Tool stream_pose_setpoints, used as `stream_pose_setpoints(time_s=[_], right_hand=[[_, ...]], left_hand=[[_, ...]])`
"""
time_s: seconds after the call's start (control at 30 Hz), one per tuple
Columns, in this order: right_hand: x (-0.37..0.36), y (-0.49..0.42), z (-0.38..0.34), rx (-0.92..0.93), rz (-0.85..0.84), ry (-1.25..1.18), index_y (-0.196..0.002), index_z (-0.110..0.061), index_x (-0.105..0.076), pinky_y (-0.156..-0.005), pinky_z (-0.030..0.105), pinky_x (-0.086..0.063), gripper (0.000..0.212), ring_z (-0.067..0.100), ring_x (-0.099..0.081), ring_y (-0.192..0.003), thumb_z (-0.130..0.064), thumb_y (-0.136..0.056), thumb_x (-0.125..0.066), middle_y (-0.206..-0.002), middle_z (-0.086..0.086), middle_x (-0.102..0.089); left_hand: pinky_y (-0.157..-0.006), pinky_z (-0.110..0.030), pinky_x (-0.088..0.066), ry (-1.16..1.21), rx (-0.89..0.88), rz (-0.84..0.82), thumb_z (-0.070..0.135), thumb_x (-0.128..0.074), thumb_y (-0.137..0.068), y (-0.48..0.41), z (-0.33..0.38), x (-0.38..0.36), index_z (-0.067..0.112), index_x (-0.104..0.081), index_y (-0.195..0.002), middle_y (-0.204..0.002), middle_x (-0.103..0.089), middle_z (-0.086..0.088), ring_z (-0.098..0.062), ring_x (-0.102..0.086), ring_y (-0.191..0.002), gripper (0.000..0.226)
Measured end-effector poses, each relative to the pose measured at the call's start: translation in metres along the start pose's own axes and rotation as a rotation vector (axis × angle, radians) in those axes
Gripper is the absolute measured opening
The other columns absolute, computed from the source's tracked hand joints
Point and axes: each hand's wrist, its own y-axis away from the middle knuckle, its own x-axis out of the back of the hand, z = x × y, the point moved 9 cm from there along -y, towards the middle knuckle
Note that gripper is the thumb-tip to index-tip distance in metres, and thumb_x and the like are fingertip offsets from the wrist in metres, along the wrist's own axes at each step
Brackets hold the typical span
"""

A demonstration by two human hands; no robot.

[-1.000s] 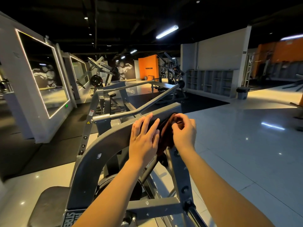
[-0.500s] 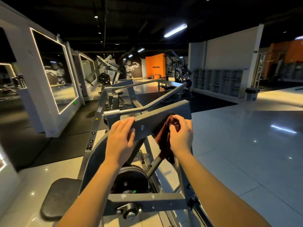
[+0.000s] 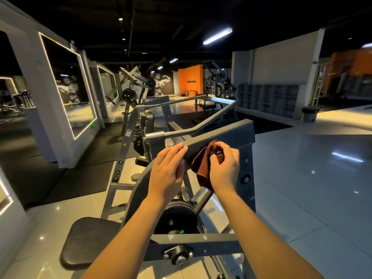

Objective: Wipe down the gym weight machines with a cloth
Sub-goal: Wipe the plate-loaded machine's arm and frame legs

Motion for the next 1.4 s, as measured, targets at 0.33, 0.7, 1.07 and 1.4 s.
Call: stream_pose_setpoints(time_s=[0.33, 0.7, 1.07, 1.4], right_hand=[[-0.043, 0.051, -0.031, 0.266, -0.166, 0.126, -0.127, -0.028, -0.064, -0.081, 0.008, -0.049, 0.030, 0.008, -0.057, -0.107, -0.017, -0.099, -0.062, -0.120, -0.006, -0.056], [-0.055, 0.073, -0.041, 0.166, -0.038, 0.126, -0.125, -0.029, -0.067, -0.089, 0.016, -0.049, 0.027, 0.007, -0.056, -0.107, -0.020, -0.100, -0.061, -0.123, -0.006, -0.060], [-0.041, 0.064, -0.049, 0.021, 0.093, 0.081, -0.126, -0.025, -0.066, -0.086, 0.010, -0.047, 0.028, 0.007, -0.054, -0.108, -0.018, -0.100, -0.061, -0.125, -0.003, -0.060], [-0.027, 0.047, -0.044, -0.074, 0.173, 0.098, -0.125, -0.025, -0.066, -0.084, 0.015, -0.045, 0.027, 0.013, -0.051, -0.114, -0.018, -0.100, -0.059, -0.127, 0.001, -0.057]], left_hand=[[-0.121, -0.029, -0.026, 0.086, 0.015, -0.035, 0.028, -0.046, -0.102, 0.014, -0.012, 0.007, 0.015, -0.049, -0.148, -0.154, -0.047, 0.001, -0.018, -0.038, -0.142, 0.048], [-0.120, -0.028, -0.024, 0.125, 0.027, -0.029, 0.031, -0.044, -0.105, 0.016, -0.015, 0.008, 0.017, -0.052, -0.146, -0.153, -0.049, 0.001, -0.016, -0.038, -0.142, 0.044], [-0.122, -0.017, -0.004, 0.158, 0.043, -0.104, 0.034, -0.039, -0.107, 0.015, -0.014, 0.009, 0.019, -0.048, -0.149, -0.156, -0.043, 0.004, -0.014, -0.032, -0.146, 0.046], [-0.120, -0.013, -0.004, 0.213, 0.067, -0.141, 0.033, -0.043, -0.106, 0.014, -0.017, 0.010, 0.018, -0.050, -0.148, -0.154, -0.046, 0.003, -0.014, -0.033, -0.144, 0.046]])
